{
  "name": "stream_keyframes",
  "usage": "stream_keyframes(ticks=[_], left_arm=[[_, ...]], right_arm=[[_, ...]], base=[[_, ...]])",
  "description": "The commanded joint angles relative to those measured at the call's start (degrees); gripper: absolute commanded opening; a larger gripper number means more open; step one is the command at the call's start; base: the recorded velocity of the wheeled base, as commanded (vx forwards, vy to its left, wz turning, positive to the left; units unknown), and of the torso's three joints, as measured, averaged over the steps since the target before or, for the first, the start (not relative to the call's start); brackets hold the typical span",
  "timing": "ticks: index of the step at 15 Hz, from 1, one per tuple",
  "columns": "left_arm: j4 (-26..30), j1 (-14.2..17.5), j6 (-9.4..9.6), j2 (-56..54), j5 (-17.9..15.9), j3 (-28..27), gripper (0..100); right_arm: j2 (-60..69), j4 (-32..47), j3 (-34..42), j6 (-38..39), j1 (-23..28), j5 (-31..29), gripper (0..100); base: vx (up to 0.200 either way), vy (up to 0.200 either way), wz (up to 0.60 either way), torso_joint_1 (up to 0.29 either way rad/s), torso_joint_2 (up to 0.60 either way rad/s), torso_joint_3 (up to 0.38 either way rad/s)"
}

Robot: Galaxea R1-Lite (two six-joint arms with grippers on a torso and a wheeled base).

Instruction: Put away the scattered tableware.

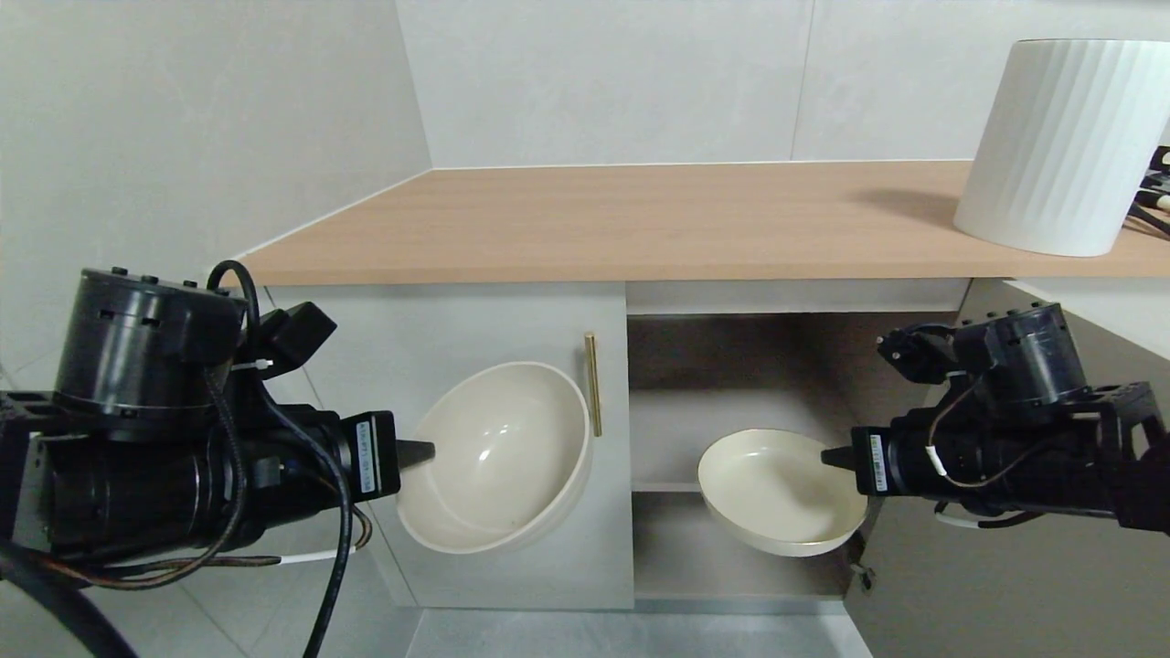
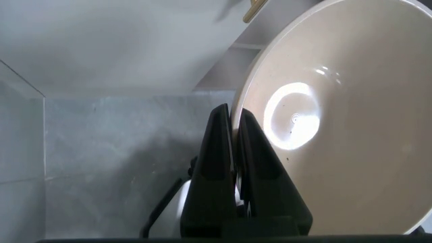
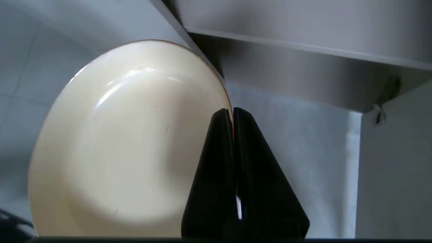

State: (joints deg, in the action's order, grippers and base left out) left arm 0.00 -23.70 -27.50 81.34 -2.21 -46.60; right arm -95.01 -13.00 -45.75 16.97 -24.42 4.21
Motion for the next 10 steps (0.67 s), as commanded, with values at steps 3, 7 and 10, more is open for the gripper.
stream_keyframes(ticks=[3, 7, 10], left_arm=[[-0.5, 0.0, -0.01, 1.9, 0.0, 0.0, 0], [-0.5, -0.4, -0.01, 2.6, 0.0, 0.0, 0], [-0.5, -1.3, -0.01, 3.1, 0.2, 0.2, 0]], right_arm=[[-21.4, -13.4, -2.8, 0.0, 0.0, -8.9, 0], [-33.4, -17.3, -9.5, 1.4, 0.1, -14.0, 0], [-39.5, -17.9, -16.8, 4.4, 1.8, -16.9, 0]], base=[[0.0, 0.0, 0.0, 0.0, 0.0, 0.0], [0.0, 0.0, 0.0, 0.0, 0.0, 0.0], [0.0, 0.0, 0.0, 0.0, 0.0, 0.0]])
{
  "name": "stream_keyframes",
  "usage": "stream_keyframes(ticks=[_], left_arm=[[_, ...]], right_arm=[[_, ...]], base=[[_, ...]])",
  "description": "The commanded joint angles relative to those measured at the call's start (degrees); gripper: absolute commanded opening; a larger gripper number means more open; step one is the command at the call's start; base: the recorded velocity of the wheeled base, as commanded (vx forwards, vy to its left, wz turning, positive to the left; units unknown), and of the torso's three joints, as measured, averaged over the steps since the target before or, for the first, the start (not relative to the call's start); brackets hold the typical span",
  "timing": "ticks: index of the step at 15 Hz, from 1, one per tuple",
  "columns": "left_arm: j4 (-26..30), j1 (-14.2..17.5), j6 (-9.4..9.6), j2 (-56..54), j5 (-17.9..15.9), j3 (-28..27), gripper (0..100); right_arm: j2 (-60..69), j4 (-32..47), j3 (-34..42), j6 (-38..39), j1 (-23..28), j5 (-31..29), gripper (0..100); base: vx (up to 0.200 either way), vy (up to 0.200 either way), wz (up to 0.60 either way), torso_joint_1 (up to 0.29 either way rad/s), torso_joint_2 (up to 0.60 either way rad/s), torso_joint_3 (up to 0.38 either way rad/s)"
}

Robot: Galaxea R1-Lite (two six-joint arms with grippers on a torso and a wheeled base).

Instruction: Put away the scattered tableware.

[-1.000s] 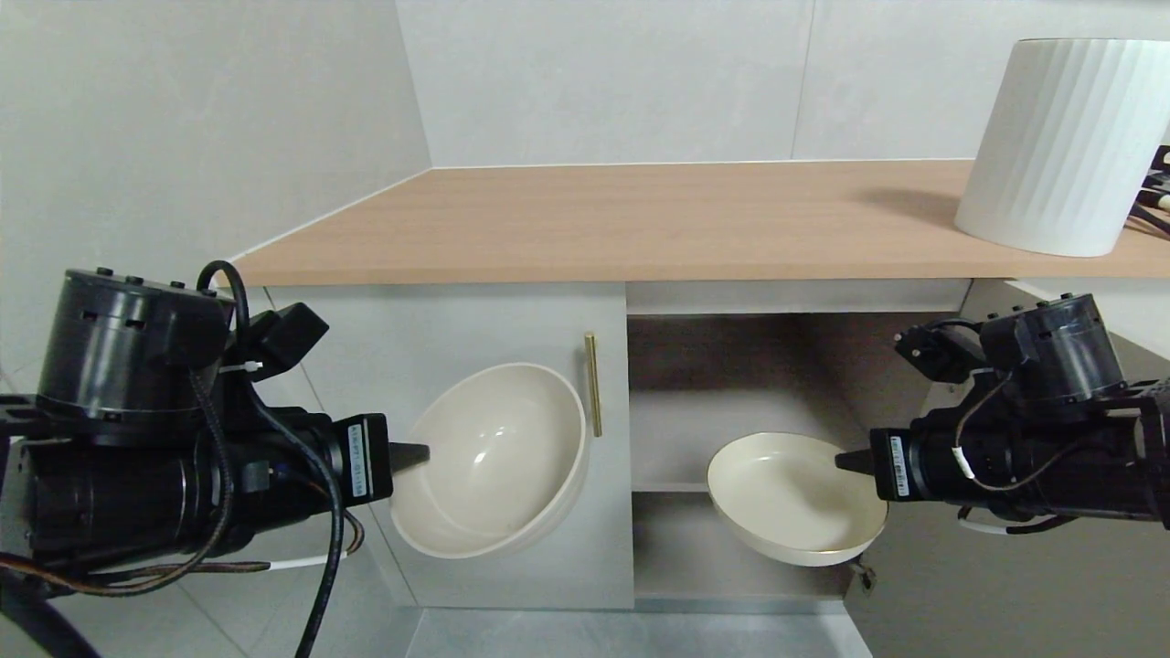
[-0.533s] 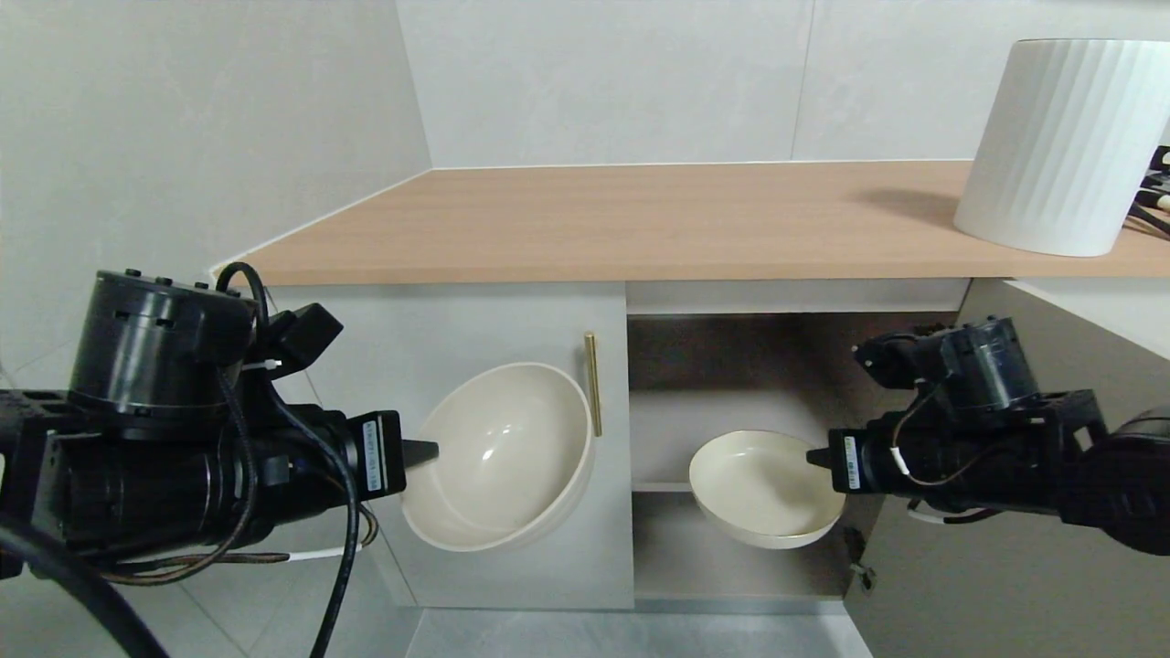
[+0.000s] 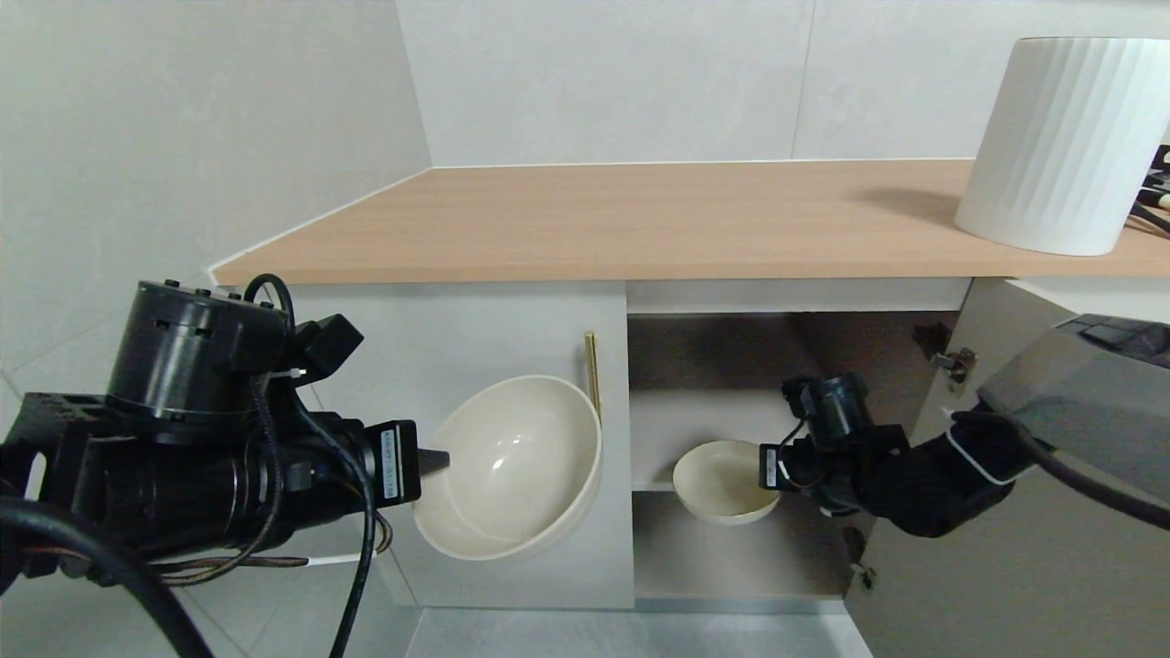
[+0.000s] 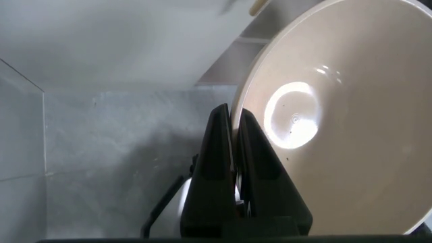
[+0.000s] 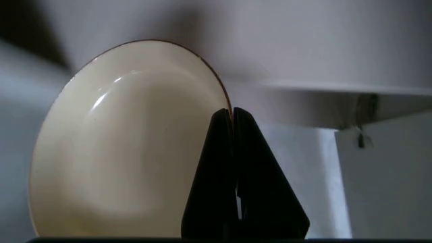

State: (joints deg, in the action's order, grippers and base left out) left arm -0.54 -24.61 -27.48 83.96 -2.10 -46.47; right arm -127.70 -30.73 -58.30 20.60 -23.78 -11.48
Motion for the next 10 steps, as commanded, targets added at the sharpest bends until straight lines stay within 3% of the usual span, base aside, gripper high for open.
stream_keyframes(ticks=[1, 10], left_arm=[[0.0, -0.3, -0.03, 0.5, 0.1, 0.1, 0], [0.0, -0.5, -0.03, 0.8, 0.1, 0.2, 0]], right_arm=[[-8.5, -0.2, -6.5, 0.8, 2.2, -2.7, 0], [-17.4, 0.0, -19.1, 1.7, 5.3, -11.6, 0]], base=[[0.0, 0.0, 0.0, 0.0, 0.0, 0.0], [0.0, 0.0, 0.0, 0.0, 0.0, 0.0]])
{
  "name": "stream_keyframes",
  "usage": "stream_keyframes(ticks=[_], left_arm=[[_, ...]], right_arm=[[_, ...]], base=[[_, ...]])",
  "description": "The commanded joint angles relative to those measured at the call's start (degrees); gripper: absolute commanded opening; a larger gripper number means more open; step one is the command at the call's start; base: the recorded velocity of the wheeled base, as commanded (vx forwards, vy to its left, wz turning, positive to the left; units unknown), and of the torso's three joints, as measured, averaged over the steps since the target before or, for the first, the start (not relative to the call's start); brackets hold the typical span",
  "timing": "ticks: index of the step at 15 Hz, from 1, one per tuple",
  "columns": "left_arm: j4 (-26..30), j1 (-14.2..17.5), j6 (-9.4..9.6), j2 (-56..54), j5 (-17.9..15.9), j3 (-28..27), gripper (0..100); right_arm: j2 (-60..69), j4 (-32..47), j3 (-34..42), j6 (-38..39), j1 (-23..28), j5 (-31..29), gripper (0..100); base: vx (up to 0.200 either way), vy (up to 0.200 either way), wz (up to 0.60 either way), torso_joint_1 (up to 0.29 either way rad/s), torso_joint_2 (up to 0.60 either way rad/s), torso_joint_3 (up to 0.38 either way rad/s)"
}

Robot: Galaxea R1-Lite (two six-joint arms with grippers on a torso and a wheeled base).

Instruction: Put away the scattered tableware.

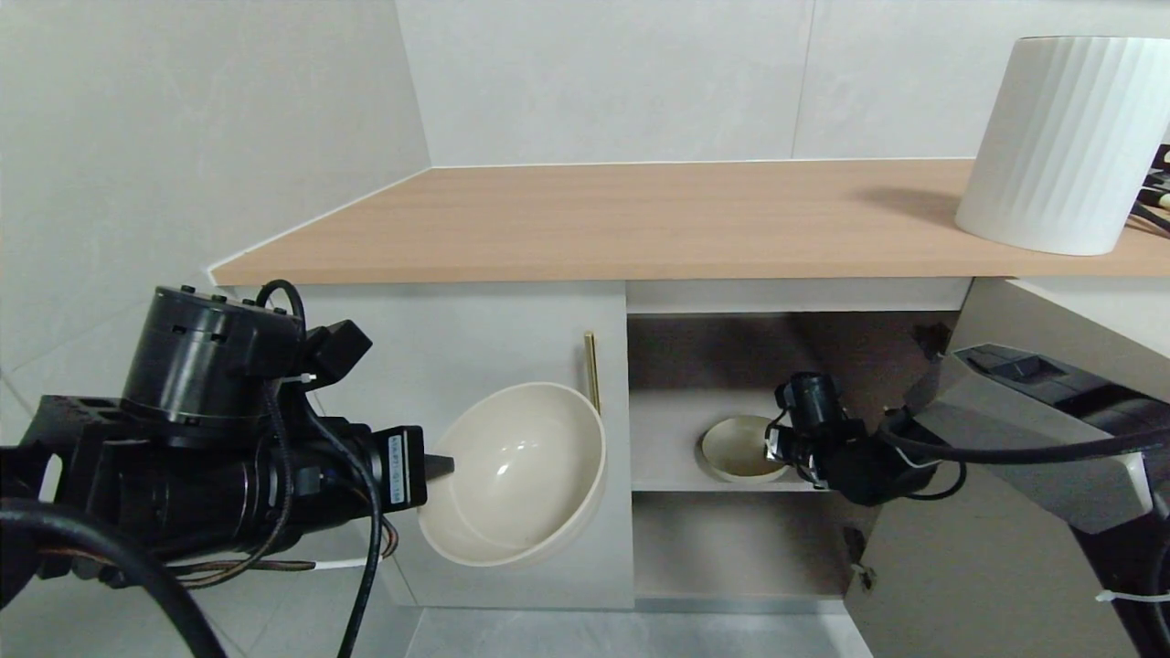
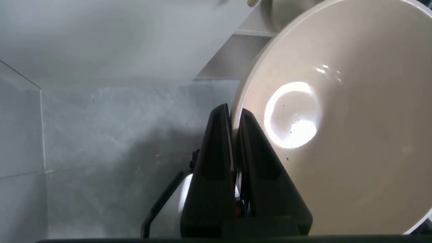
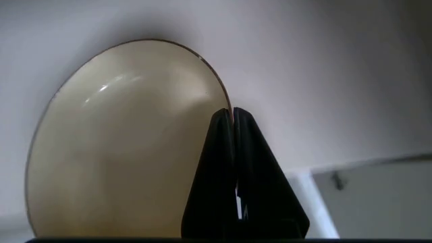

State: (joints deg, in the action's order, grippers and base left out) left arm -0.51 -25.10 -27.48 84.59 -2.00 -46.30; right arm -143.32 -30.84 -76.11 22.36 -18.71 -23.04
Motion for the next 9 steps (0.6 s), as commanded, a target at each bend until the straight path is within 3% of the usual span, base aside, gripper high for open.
stream_keyframes(ticks=[1, 9], left_arm=[[0.0, 0.0, -0.03, 0.2, 0.0, 0.0, 0], [0.0, 0.0, -0.03, 0.2, 0.0, 0.0, 0]], right_arm=[[-2.0, 0.0, -1.8, 0.1, 0.4, -0.2, 0], [-3.7, -0.3, -5.0, 0.8, 1.2, -2.1, 0]], base=[[0.0, 0.0, 0.0, 0.0, 0.0, 0.0], [0.0, 0.0, 0.0, 0.0, 0.0, 0.0]])
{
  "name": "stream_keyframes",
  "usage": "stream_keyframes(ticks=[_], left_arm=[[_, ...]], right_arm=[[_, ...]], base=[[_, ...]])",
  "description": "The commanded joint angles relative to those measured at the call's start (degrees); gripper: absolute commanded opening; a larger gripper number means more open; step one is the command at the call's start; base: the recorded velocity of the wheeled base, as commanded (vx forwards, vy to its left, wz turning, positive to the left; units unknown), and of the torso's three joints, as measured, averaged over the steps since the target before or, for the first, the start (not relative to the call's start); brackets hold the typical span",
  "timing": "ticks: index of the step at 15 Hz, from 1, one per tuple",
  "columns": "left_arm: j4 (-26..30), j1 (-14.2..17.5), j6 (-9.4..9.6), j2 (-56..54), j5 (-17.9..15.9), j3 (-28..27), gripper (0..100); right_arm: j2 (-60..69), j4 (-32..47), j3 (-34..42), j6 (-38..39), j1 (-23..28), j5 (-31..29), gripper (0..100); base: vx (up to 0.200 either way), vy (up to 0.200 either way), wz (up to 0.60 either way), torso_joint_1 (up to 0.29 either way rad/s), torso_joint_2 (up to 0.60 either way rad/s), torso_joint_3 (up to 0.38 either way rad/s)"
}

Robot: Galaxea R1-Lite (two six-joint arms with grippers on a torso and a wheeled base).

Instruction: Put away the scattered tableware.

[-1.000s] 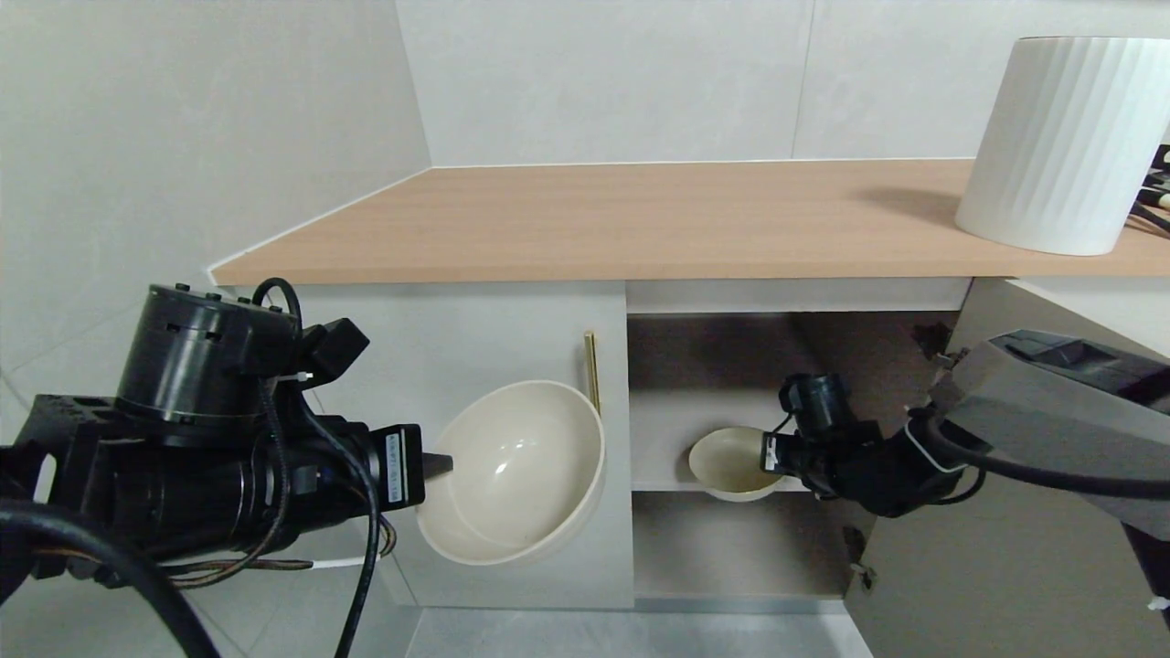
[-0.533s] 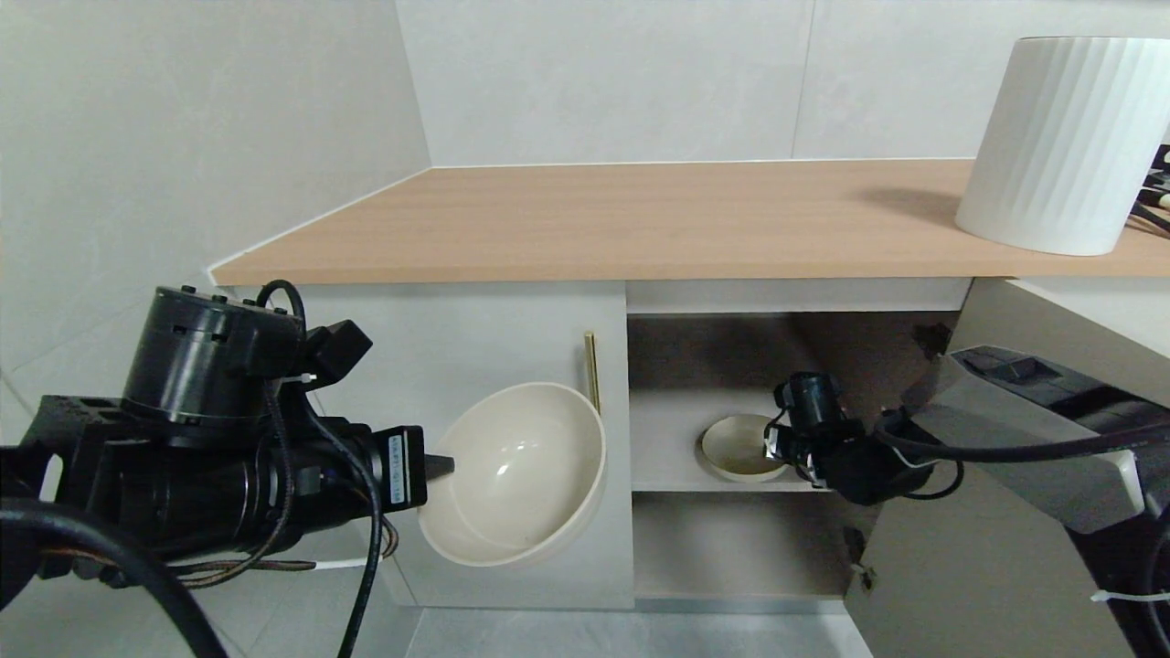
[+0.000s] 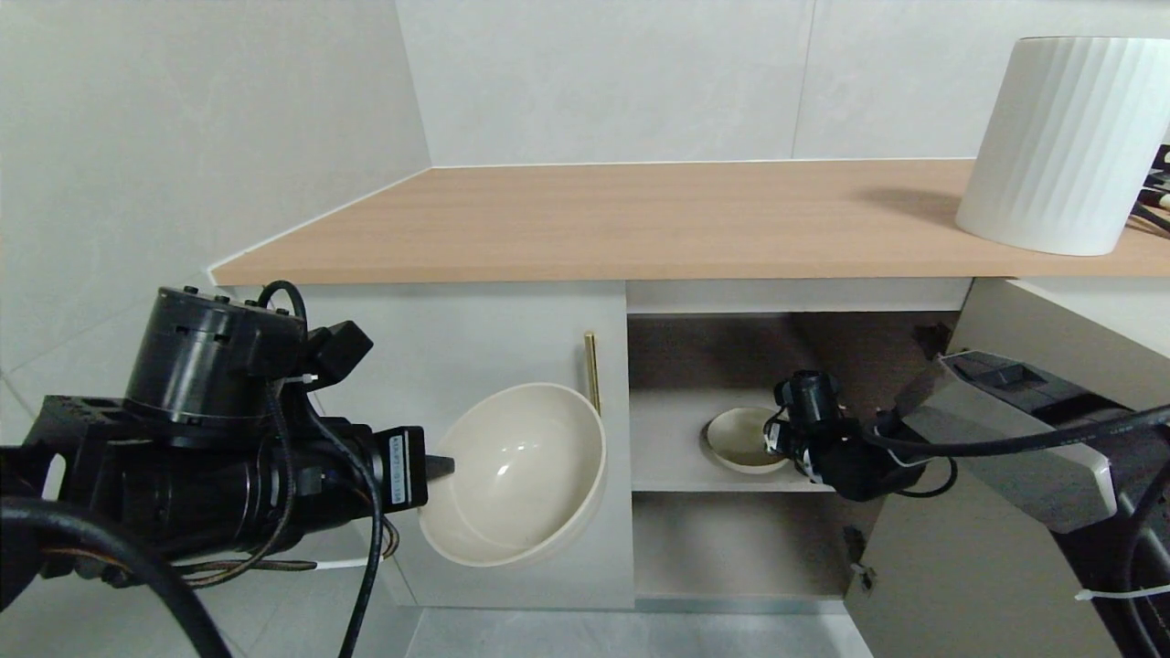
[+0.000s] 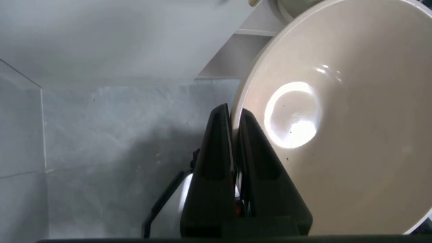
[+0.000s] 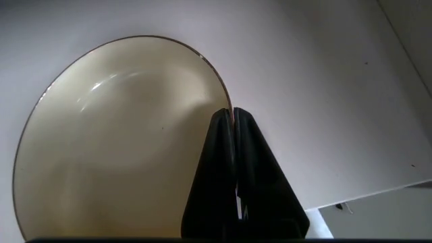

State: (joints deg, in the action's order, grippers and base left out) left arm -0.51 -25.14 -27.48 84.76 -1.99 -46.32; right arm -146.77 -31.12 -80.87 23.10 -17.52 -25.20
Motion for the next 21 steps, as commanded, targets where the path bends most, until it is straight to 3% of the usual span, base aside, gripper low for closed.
stream_keyframes(ticks=[1, 6, 10, 11, 12, 15, 18, 21], left_arm=[[0.0, 0.0, -0.03, 0.1, 0.0, 0.0, 0], [-0.1, 0.0, -0.03, 0.6, 0.1, -0.2, 0], [-1.6, -1.6, 0.06, 2.8, 0.2, -1.0, 0], [-1.6, -1.6, 0.06, 2.8, 0.2, -1.0, 0], [-2.7, -4.0, 1.11, 6.1, 2.6, -0.7, 0], [-2.7, -7.2, 3.84, 11.7, 8.7, -0.2, 0], [-2.7, -9.5, 3.84, 15.2, 10.2, -0.2, 0], [-2.7, -11.9, 3.84, 15.2, 10.4, 0.0, 0]], right_arm=[[-0.3, 0.0, -0.5, -0.1, 0.0, 0.0, 100], [0.9, -0.2, -0.1, 0.8, 0.0, -0.1, 100], [14.0, -0.1, 12.1, 1.6, -2.9, 1.6, 100], [14.0, -0.1, 12.1, 1.6, -2.9, 1.6, 100], [27.0, 0.4, 21.0, 1.2, -7.1, 8.2, 100], [41.8, 7.5, 26.6, -1.0, -11.7, 15.8, 100], [52.7, 20.1, 26.6, -1.0, -17.6, 22.0, 100], [52.8, 24.2, 27.1, -1.0, -23.6, 23.4, 100]], base=[[0.0, 0.0, 0.0, 0.0, 0.0, 0.0], [0.0, 0.0, 0.0, 0.0, 0.0, 0.0], [0.0, 0.0, 0.0, 0.0, 0.0, 0.0], [0.0, 0.0, 0.0, 0.0, 0.0, 0.0], [0.0, 0.0, 0.0, 0.0, 0.0, 0.0], [0.0, 0.0, 0.0, 0.0, 0.0, 0.0], [0.0, 0.0, 0.0, 0.0, 0.0, 0.0], [0.0, 0.0, 0.0, 0.0, 0.0, 0.0]])
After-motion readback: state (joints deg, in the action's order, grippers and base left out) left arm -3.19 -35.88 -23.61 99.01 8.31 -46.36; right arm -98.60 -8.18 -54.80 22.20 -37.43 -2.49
